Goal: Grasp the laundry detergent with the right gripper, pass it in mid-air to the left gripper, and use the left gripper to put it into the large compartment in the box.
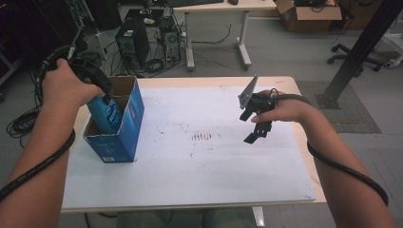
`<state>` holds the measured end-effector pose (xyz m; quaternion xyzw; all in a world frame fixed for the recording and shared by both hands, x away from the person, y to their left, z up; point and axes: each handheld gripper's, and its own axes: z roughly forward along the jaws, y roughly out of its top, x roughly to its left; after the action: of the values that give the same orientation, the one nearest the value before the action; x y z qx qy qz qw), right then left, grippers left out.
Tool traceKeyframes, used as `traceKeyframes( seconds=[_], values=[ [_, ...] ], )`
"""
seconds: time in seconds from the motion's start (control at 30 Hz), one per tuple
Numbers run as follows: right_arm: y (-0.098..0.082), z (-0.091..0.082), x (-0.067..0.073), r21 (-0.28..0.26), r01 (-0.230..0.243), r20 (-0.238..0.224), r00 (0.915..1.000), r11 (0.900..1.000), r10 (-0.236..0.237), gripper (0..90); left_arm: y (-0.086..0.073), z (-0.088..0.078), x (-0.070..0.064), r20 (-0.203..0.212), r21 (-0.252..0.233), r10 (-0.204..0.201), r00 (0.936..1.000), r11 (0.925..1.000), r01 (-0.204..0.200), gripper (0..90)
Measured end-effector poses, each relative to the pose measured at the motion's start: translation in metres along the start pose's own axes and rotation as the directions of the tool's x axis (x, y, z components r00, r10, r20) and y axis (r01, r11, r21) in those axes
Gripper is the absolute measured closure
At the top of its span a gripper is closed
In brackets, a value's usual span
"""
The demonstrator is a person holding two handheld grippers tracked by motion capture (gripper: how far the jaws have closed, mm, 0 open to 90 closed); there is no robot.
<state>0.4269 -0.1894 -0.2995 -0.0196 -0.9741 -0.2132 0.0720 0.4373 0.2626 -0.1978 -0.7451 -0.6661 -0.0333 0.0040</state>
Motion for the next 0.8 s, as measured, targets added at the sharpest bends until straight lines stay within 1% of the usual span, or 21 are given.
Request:
traceKeyframes(
  seconds=[0.27,0.43,0.53,0.8],
  values=[
    [0.001,0.004,0.0,0.002,0.006,-0.007,1.0,1.0,-0.006,3.0,-0.001,0.02,-0.002,-0.011,0.013,-0.002,0.9999,0.9999,0.002,37.8],
    [0.002,0.004,0.0,0.003,0.005,-0.006,1.0,1.0,-0.005,3.0,-0.001,0.032,-0.004,0.001,0.02,-0.007,1.0,0.9998,0.007,37.7],
    [0.002,0.004,0.0,0.004,0.006,-0.008,1.0,1.0,-0.006,3.0,0.0,0.039,-0.006,-0.001,0.026,-0.001,1.0,0.9997,0.001,37.7],
    [0.001,0.005,0.001,0.005,0.003,-0.01,0.9999,1.0,-0.003,3.0,-0.001,0.052,-0.007,-0.007,0.03,0.002,1.0,0.9995,-0.001,37.7]
  ],
)
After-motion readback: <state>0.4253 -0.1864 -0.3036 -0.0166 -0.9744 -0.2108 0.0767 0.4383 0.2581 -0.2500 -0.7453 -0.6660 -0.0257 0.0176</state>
